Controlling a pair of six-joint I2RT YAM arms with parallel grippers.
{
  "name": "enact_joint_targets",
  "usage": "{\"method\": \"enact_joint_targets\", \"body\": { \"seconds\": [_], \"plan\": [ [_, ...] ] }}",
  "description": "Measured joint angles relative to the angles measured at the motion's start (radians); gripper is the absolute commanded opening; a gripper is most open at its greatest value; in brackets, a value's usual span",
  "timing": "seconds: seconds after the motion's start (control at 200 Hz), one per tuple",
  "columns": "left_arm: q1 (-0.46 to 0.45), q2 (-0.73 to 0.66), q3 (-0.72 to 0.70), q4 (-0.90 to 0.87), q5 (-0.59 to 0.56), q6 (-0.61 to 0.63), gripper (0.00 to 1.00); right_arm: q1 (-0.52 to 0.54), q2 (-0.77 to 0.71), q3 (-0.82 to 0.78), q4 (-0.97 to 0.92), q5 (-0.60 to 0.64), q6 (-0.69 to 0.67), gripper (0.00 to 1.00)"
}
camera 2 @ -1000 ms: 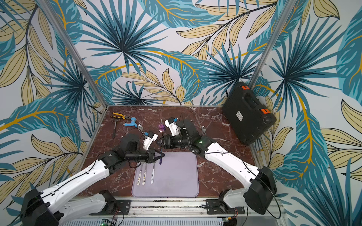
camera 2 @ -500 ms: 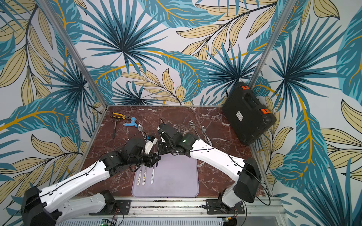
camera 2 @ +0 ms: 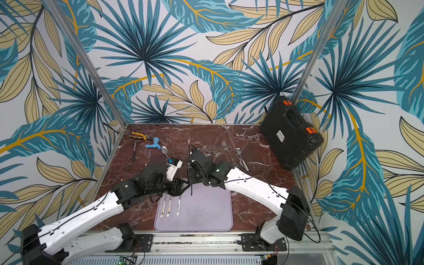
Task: Set the spoon and fork side by side
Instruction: Pick up the spoon from the tray, then place the spoon on the tray.
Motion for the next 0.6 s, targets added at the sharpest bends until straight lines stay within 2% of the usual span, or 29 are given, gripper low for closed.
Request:
{"method": "enact_joint_targets", "body": {
  "seconds": [0.095,0.235,0.451,0.601],
  "plan": [
    [0.019,-0.048,0.000,0.012,0.014,0.002,0.58,-0.034,-0.041,-0.078,0.092,-0.056,0.024,0.00],
    [0.098,-0.114,-0.009,0.009,-0.004,-0.005,0.63,-0.059,-0.042,-0.189,0.241,-0.161,0.080,0.00],
    [0.274,-0.138,-0.078,-0.010,-0.015,-0.039,0.63,-0.060,0.063,-0.291,0.467,-0.324,0.193,0.00],
    [0.370,-0.138,-0.143,-0.004,0.005,-0.068,0.63,-0.053,0.155,-0.319,0.554,-0.386,0.253,0.00]
  ]
}}
